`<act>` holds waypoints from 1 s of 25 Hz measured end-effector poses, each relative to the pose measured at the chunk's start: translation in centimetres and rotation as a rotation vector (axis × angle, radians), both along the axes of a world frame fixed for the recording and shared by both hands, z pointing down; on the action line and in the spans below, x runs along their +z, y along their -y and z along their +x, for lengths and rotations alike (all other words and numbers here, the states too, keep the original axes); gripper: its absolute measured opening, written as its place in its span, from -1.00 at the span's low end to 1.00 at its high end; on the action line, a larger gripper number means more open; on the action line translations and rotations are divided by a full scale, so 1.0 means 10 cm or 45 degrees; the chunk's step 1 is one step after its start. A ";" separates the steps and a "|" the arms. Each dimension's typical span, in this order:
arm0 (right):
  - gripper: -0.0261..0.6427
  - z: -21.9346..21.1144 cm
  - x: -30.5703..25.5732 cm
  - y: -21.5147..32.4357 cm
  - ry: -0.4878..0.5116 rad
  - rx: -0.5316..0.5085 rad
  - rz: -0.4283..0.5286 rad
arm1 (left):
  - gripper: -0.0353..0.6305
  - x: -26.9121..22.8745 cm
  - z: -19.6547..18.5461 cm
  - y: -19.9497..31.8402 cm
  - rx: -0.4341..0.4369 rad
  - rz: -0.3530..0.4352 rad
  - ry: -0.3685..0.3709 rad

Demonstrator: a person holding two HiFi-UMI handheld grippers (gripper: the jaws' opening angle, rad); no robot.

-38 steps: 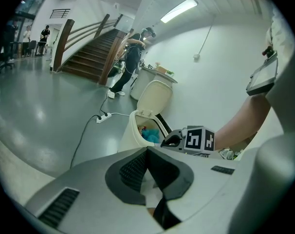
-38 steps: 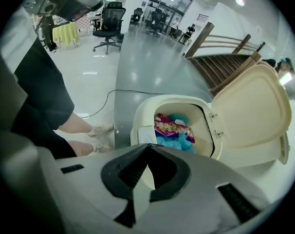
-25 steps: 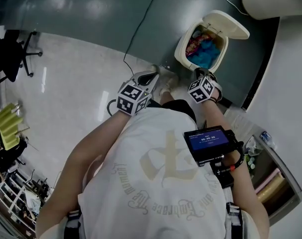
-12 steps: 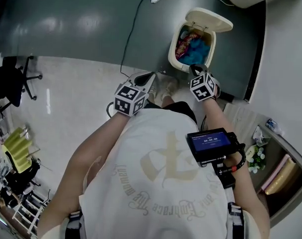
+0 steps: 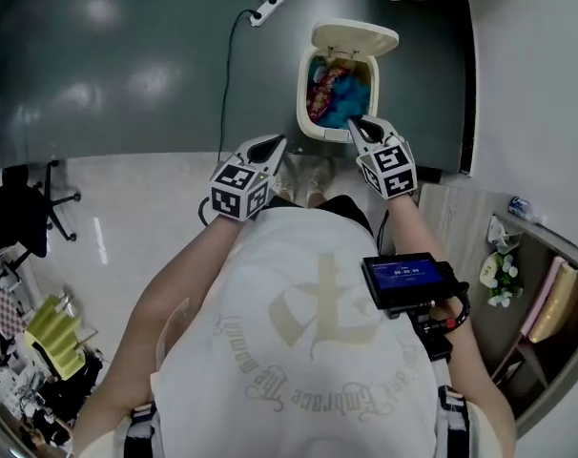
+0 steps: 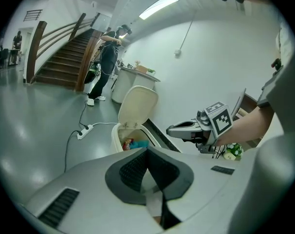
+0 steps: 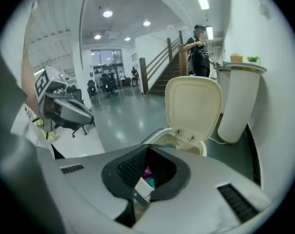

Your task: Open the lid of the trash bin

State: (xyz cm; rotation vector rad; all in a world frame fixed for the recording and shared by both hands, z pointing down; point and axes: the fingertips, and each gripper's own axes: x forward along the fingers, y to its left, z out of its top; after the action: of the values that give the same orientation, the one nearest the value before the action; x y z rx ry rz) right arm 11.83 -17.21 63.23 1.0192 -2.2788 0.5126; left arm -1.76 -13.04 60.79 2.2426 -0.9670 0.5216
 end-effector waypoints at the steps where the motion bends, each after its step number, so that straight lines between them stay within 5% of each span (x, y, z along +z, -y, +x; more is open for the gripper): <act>1: -0.91 0.04 -0.07 0.01 0.034 0.031 0.013 | -0.86 -0.01 0.02 0.02 0.009 0.004 -0.001; 9: -0.91 0.36 -0.52 0.01 0.202 0.189 0.112 | -0.86 -0.09 0.18 0.16 0.072 0.037 -0.006; 25: -0.91 0.86 -0.89 -0.21 0.346 0.317 0.177 | -0.86 -0.31 0.44 0.30 0.144 0.122 0.011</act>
State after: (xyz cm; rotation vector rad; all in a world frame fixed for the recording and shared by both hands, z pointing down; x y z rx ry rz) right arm 20.44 -15.10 54.33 1.3879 -2.4650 0.6344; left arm 2.63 -16.01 57.66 2.3929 -0.8905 0.5457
